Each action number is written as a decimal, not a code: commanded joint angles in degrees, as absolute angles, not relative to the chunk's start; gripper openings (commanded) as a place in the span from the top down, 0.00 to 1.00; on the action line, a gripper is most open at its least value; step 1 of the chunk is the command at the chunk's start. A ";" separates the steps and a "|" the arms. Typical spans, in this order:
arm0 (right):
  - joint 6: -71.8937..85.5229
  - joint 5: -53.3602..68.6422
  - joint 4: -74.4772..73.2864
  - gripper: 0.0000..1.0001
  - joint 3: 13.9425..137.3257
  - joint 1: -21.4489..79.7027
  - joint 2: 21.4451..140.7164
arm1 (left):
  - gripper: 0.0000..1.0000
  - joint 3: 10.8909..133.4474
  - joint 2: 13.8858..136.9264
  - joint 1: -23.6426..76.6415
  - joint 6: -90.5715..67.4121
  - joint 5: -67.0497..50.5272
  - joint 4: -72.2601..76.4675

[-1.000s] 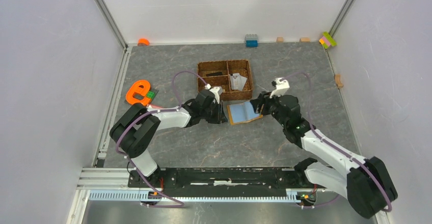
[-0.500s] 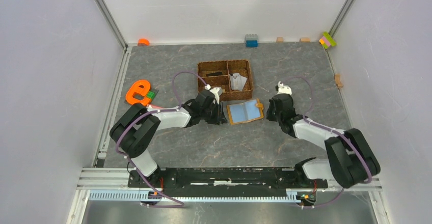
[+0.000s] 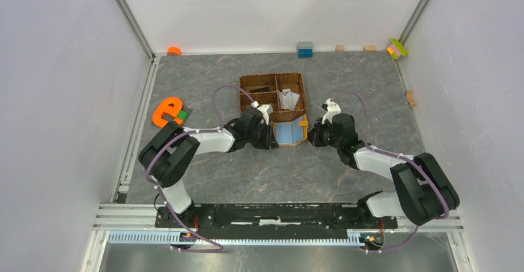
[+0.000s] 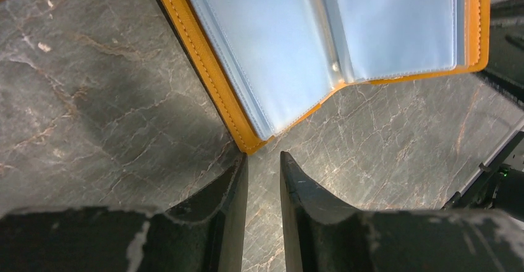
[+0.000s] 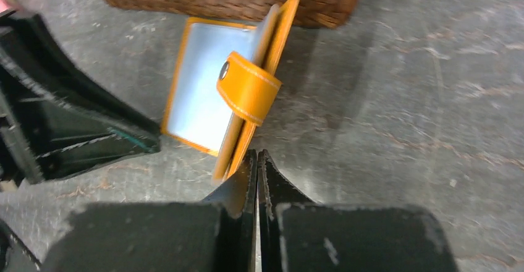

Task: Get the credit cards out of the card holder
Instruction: Close the card holder at the center of the board.

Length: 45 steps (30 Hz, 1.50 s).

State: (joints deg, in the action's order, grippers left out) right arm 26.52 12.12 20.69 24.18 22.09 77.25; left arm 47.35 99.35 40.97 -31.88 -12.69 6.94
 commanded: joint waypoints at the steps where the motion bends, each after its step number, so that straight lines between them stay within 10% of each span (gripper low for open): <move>1: 23.00 15.95 26.11 1.00 25.28 25.58 76.85 | 0.67 48.34 101.43 41.13 -29.39 -12.96 6.15; 45: 16.00 6.54 8.65 0.96 41.11 44.91 89.22 | 0.74 43.34 88.15 42.54 -25.14 -3.25 5.80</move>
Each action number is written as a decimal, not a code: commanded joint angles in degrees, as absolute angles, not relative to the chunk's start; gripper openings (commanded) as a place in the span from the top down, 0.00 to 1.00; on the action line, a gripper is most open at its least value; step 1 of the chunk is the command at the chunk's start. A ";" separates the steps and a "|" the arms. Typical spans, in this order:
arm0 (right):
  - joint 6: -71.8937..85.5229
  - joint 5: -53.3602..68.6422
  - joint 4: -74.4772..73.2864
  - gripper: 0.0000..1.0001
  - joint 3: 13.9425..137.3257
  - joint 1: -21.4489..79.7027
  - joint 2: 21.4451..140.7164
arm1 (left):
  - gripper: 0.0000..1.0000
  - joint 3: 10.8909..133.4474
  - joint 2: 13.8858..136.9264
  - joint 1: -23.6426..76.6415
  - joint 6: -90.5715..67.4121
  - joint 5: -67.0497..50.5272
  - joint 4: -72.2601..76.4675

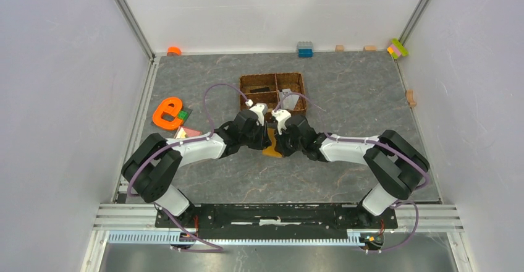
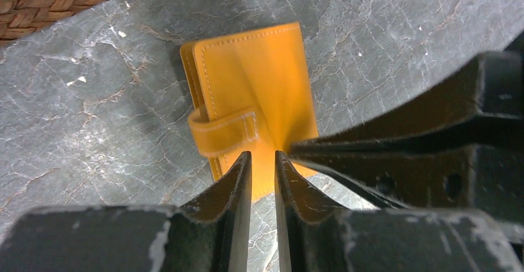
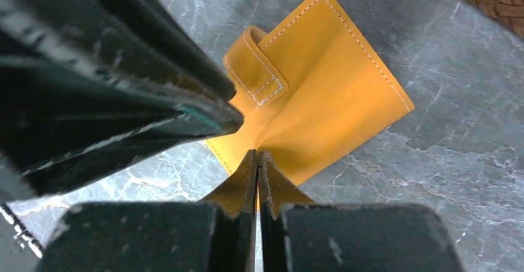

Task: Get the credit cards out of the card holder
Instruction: Close the card holder at the center of the board.

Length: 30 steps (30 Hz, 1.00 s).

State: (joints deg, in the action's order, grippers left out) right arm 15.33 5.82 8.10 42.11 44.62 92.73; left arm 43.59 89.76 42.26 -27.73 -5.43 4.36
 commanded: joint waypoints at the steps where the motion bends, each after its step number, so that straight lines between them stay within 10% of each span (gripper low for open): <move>1: 16.08 5.78 9.48 0.96 40.31 44.96 87.55 | 0.74 43.48 88.43 42.54 -25.01 -3.08 5.80; 19: 14.11 -1.80 2.08 1.00 47.73 44.91 96.83 | 0.76 49.80 97.53 42.71 -25.22 -1.54 -1.26; 30: 13.05 -10.33 10.61 1.00 39.67 44.80 83.07 | 0.76 50.36 97.62 44.69 -23.75 -4.37 -1.36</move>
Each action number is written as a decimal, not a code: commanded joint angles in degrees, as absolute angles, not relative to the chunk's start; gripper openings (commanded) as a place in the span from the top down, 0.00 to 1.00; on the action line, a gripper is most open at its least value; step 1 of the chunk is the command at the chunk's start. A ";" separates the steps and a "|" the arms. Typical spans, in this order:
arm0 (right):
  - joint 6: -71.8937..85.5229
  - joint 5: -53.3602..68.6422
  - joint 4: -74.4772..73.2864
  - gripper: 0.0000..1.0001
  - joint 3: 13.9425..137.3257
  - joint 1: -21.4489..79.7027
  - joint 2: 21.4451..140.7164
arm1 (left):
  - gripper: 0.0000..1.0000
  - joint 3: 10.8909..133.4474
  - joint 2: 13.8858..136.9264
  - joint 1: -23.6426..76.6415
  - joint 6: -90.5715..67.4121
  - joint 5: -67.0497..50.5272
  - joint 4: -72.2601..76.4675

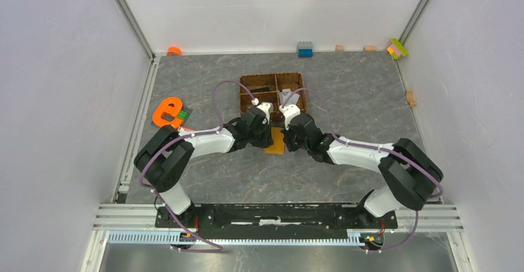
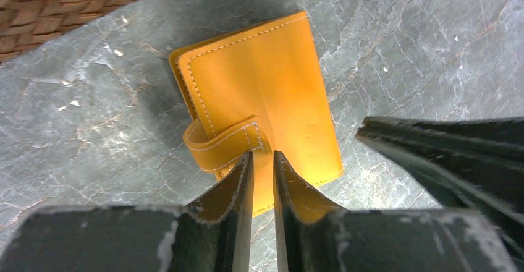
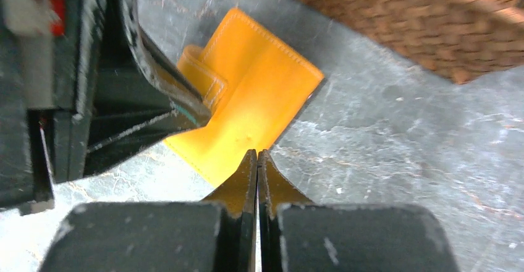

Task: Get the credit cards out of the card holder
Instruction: Close the card holder at the center of the board.

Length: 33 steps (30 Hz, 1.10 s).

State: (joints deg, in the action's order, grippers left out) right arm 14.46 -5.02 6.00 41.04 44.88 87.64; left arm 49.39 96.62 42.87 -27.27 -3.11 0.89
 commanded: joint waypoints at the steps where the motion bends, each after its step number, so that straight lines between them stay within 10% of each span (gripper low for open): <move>1: 12.83 -10.95 11.01 1.00 39.40 44.82 82.57 | 0.76 50.51 97.71 45.05 -23.60 -4.59 -1.48; 22: 17.42 -1.10 4.67 1.00 46.67 39.58 98.41 | 0.77 51.79 98.18 46.93 -24.83 -3.70 -4.88; 33: 15.62 -4.02 15.28 1.00 35.62 39.37 81.06 | 0.77 46.77 88.13 46.87 -24.30 -0.72 -1.08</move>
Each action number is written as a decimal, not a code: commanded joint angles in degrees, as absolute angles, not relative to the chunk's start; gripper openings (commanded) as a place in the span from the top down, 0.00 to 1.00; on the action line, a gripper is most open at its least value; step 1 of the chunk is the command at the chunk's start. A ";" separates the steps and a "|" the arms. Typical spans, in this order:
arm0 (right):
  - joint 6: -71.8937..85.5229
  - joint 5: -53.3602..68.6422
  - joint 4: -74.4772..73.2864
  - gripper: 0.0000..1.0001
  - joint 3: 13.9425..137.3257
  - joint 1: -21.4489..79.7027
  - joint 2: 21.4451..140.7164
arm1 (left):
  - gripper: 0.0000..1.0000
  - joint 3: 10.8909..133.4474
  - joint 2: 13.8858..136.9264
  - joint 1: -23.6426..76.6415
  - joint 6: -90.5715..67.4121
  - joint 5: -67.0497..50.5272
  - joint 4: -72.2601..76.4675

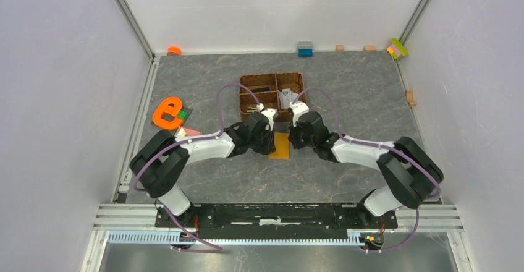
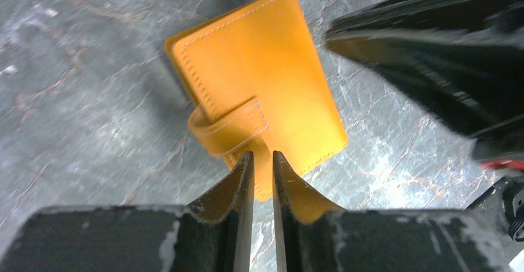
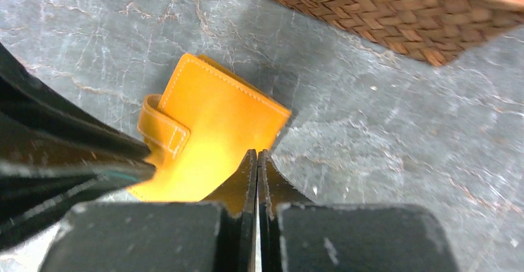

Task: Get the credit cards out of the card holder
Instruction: Close the card holder at the center of the board, then reset both arms

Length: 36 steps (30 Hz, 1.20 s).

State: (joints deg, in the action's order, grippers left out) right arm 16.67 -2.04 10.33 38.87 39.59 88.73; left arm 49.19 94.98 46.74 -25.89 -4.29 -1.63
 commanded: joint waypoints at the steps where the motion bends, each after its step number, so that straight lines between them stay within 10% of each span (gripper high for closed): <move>1: 15.45 -5.40 16.13 1.00 34.48 39.37 79.16 | 0.76 45.82 85.96 46.81 -24.05 0.96 -0.85; 5: 14.53 -10.70 19.27 0.93 29.31 39.40 69.79 | 0.66 41.82 77.38 46.91 -23.22 7.37 -0.26; 10: 13.05 -16.79 24.16 0.69 22.53 39.37 58.68 | 0.26 37.06 68.30 46.93 -21.57 14.60 3.39; 16: 6.13 -26.58 33.36 0.06 12.75 39.37 46.61 | 0.00 32.46 61.07 47.02 -17.21 20.33 6.94; 24: -5.59 -43.91 47.05 0.02 0.35 38.65 39.89 | 0.00 25.83 56.13 47.02 -11.33 24.26 14.72; 36: -15.45 -36.17 69.56 0.03 -10.51 22.48 52.71 | 0.00 27.93 60.03 47.04 -10.72 24.08 13.67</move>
State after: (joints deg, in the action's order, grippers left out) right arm -8.10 -37.06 49.91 0.60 24.32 45.93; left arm 25.87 59.99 46.74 -12.99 22.63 11.25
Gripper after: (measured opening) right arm 0.978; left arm 0.996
